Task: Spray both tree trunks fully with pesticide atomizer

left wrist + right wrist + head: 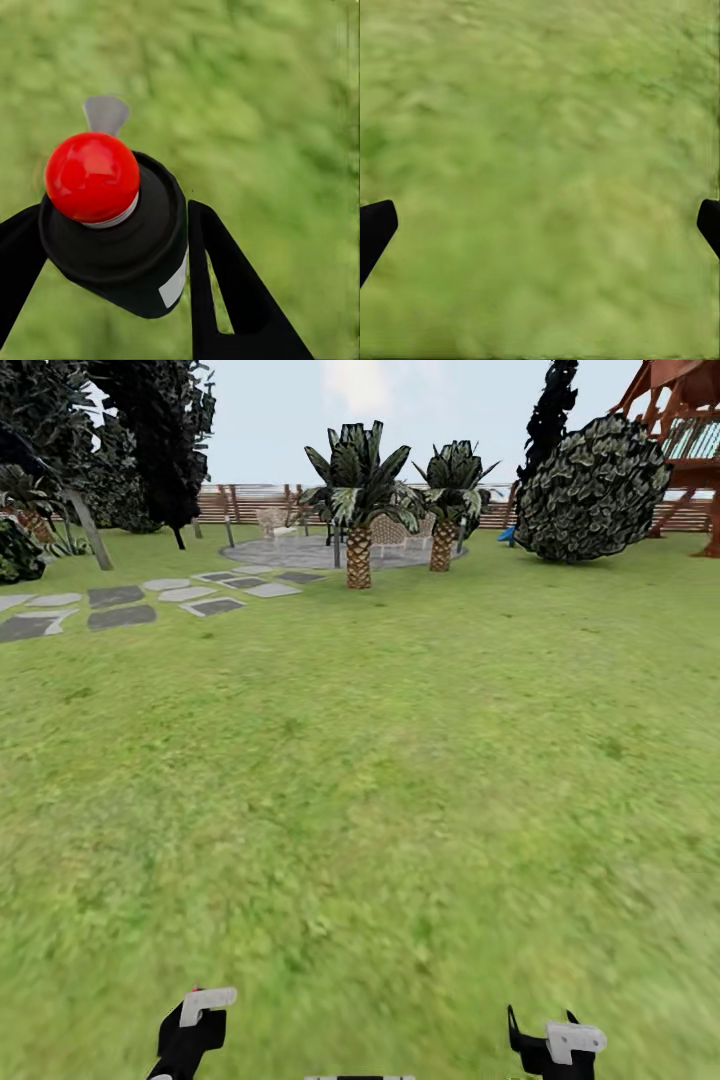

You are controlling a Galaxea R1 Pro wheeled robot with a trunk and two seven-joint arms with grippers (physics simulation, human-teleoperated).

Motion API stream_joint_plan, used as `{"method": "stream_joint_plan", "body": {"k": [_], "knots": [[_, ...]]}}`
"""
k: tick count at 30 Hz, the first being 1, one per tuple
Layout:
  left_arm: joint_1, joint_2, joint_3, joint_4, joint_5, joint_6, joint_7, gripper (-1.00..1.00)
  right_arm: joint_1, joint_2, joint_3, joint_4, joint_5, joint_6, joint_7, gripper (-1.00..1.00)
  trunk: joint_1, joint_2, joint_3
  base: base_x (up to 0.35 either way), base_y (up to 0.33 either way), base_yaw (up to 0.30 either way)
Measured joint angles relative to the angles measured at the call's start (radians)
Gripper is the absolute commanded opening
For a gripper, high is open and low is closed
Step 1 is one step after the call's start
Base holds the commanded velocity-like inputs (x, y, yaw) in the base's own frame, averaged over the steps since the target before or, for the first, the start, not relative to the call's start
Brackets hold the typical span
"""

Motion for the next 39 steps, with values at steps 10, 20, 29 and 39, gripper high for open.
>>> {"method": "stream_joint_plan", "body": {"k": [10, 20, 29, 39], "knots": [[0.0, 0.001, -0.001, 0.0, 0.0, 0.0, 0.0, -1.0, 0.0, 0.0, 0.0, 0.0, 0.0, 0.0, 0.0, 1.0, 0.0, 0.0, 0.0, 0.0, -0.27, -0.3], [0.0, 0.0, -0.001, 0.0, 0.0, 0.0, 0.0, -1.0, 0.0, 0.0, 0.0, 0.0, -0.001, 0.0, 0.0, 1.0, 0.0, 0.0, 0.0, 0.0, -0.27, -0.3], [0.0, -0.001, -0.001, 0.0, 0.0, -0.001, 0.0, -1.0, 0.0, 0.0, 0.0, 0.0, 0.0, 0.0, 0.0, 1.0, 0.0, 0.0, 0.0, 0.0, -0.271, -0.3], [0.0, -0.001, -0.001, 0.0, 0.0, -0.001, 0.0, -1.0, 0.0, 0.0, 0.0, 0.0, 0.0, 0.0, 0.0, 1.0, 0.0, 0.0, 0.0, 0.0, -0.271, -0.3]]}}
